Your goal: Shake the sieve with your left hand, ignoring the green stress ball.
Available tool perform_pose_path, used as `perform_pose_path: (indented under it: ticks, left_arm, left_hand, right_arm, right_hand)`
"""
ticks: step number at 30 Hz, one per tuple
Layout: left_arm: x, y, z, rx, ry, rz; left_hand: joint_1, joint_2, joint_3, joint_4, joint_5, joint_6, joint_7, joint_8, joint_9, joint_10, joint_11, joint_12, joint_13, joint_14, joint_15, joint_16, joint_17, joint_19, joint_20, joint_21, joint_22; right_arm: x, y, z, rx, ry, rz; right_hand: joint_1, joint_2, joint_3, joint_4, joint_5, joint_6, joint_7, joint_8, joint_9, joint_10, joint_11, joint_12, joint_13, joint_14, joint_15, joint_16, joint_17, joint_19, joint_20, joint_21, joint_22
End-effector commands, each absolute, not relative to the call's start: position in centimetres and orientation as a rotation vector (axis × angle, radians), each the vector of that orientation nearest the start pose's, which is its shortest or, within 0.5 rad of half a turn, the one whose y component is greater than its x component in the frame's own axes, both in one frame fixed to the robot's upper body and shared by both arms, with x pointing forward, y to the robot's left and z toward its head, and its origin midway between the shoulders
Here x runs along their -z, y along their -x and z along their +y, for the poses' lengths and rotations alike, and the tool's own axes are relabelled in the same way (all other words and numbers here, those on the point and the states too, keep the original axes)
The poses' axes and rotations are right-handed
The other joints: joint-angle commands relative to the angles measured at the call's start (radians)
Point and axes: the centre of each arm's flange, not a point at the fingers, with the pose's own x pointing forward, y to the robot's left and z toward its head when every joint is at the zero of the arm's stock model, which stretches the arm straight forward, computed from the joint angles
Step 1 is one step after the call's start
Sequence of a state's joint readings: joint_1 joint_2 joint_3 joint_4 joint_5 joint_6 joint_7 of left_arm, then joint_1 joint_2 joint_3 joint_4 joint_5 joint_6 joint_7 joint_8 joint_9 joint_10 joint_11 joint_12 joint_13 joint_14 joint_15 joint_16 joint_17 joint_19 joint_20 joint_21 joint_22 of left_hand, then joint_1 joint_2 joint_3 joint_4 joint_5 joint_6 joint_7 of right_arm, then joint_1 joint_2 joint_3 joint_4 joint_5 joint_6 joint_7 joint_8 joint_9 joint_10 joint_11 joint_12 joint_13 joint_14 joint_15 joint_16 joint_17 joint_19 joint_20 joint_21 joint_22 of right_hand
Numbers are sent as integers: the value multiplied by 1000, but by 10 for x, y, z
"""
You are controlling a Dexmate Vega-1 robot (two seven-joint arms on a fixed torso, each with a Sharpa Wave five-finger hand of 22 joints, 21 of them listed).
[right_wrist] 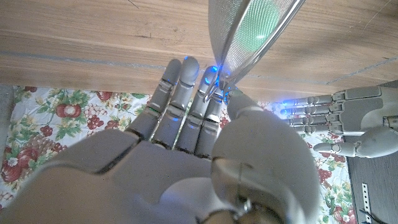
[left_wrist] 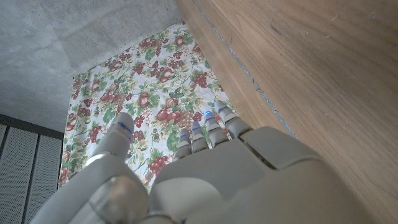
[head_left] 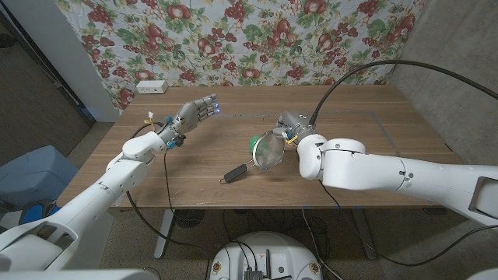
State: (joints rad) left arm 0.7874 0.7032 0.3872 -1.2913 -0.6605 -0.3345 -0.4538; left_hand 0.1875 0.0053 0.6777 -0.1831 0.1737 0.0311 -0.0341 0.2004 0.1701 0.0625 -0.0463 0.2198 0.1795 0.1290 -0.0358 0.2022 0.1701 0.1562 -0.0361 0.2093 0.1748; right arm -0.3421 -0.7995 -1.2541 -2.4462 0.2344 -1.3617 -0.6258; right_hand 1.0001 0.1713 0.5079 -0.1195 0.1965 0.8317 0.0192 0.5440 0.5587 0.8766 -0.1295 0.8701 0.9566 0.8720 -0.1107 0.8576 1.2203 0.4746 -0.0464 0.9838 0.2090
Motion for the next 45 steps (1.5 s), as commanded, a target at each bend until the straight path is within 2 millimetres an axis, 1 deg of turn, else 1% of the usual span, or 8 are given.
perform_pose_path:
  ticks: [1,10,13,18,27,32,38,45]
  left_arm:
    - [-10,-623,318,606,-322,-620]
    - [-13,-620,317,647,-365,-607]
    - [-13,-620,317,655,-370,-604]
    - [-14,-619,316,676,-386,-597]
    - [-17,-618,315,701,-408,-591]
    - [-18,-616,314,708,-428,-590]
    - [-21,-614,313,713,-455,-591]
    - [-21,-612,310,727,-467,-594]
  left_hand:
    - [11,-7,-1,-3,2,14,-1,4,4,15,-1,4,2,17,-23,6,4,15,1,6,2]
    - [19,-12,-1,-3,2,16,2,2,5,20,-2,2,3,31,-23,6,4,20,4,5,2]
    - [27,-18,-1,-5,3,22,1,3,5,24,-4,1,3,45,-28,8,5,26,4,6,2]
    - [36,-27,-2,-4,2,31,-8,4,5,36,-6,2,3,62,-34,10,5,37,5,7,2]
    - [50,-37,-3,-4,1,52,-5,8,6,50,-12,2,3,83,-43,10,5,51,4,8,2]
    - [64,-50,-5,-6,0,76,-4,14,6,67,-17,4,4,95,-54,9,6,60,1,8,2]
    - [104,-63,-6,-5,-1,109,-4,19,7,101,-23,8,4,131,-67,11,6,110,-5,20,3]
    - [132,-74,-9,-7,-2,131,-1,22,7,126,-34,9,5,150,-75,9,6,131,-3,22,4]
  right_arm:
    - [-9,-463,-96,110,1206,-407]
    - [-15,-461,-99,112,1187,-444]
    - [-16,-460,-100,116,1182,-451]
    - [-20,-459,-102,140,1171,-473]
    - [-23,-456,-104,169,1161,-508]
    - [-25,-455,-105,169,1151,-525]
    - [-29,-453,-108,140,1123,-543]
    - [-32,-449,-110,144,1112,-570]
  right_hand:
    - [0,4,3,3,5,-3,6,7,1,-2,-16,6,4,8,-107,-4,2,-6,-65,8,-1]
    - [1,4,5,2,5,-3,4,9,1,1,-18,5,7,11,-108,-5,4,-11,-67,20,-3]
    - [2,4,5,2,5,-4,5,9,1,1,-17,5,9,10,-107,-6,4,-12,-67,25,-4]
    - [2,4,5,2,5,-4,6,11,2,1,-18,3,8,11,-107,-6,4,-15,-68,30,-5]
    - [1,4,5,2,5,-5,6,12,2,1,-19,1,10,13,-107,-6,4,-18,-69,38,-7]
    - [2,4,6,1,5,-5,5,12,2,4,-20,0,8,13,-107,-7,5,-19,-69,43,-8]
    - [2,4,6,2,4,-4,6,12,0,3,-20,0,11,14,-107,-7,5,-21,-70,48,-9]
    - [1,3,6,2,4,-4,5,14,1,4,-20,-2,12,14,-107,-8,5,-23,-70,54,-10]
